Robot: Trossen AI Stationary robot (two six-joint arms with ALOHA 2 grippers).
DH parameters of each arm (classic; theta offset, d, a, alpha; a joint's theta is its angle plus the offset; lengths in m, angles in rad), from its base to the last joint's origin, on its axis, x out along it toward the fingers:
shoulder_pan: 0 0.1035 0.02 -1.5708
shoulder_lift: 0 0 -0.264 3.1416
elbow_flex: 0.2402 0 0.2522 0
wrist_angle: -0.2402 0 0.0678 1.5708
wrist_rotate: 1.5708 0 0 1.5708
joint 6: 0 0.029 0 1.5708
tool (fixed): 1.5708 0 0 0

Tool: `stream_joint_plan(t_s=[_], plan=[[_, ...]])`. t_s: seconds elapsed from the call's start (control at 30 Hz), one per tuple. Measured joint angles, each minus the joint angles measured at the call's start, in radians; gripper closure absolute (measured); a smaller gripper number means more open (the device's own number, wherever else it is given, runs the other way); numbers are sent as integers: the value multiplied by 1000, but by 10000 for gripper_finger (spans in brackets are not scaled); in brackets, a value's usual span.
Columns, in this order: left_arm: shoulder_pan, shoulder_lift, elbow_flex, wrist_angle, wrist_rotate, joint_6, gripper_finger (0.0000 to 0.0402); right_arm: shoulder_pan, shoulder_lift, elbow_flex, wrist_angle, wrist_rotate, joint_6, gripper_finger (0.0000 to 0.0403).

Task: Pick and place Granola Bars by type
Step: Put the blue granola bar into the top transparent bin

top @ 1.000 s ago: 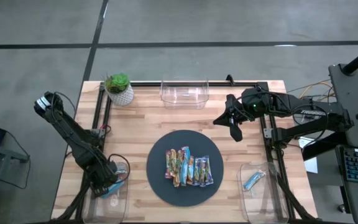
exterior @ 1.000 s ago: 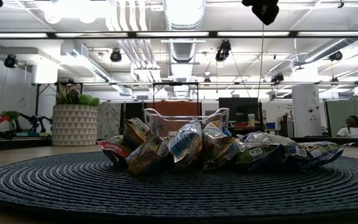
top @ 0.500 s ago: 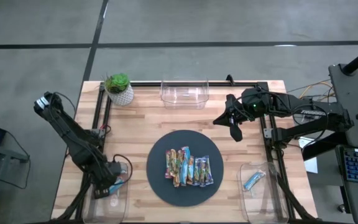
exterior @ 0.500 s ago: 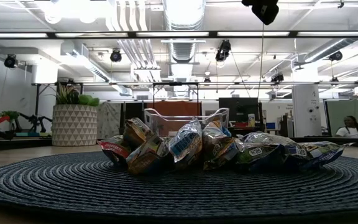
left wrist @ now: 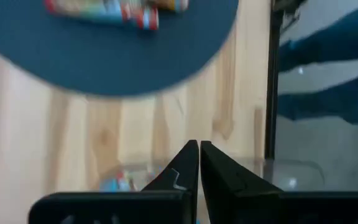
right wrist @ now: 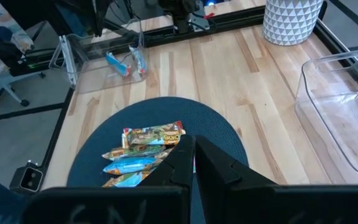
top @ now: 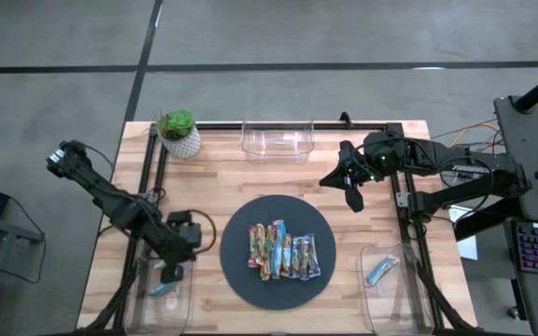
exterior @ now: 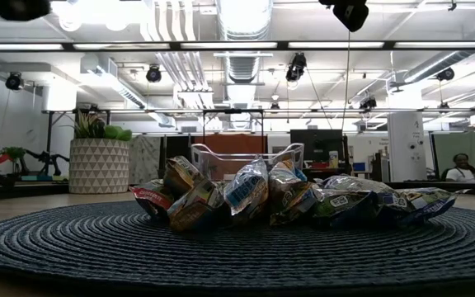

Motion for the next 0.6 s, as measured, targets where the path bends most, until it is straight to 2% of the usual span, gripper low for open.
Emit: stream_joint_plan(t_s=[0.33,0.6], plan=[[182,0,142,17,-253,316,402,0,0,0,0,0,12,394],[371,-20,124,250,-255,513,402,0,0,0,0,0,-3,394]])
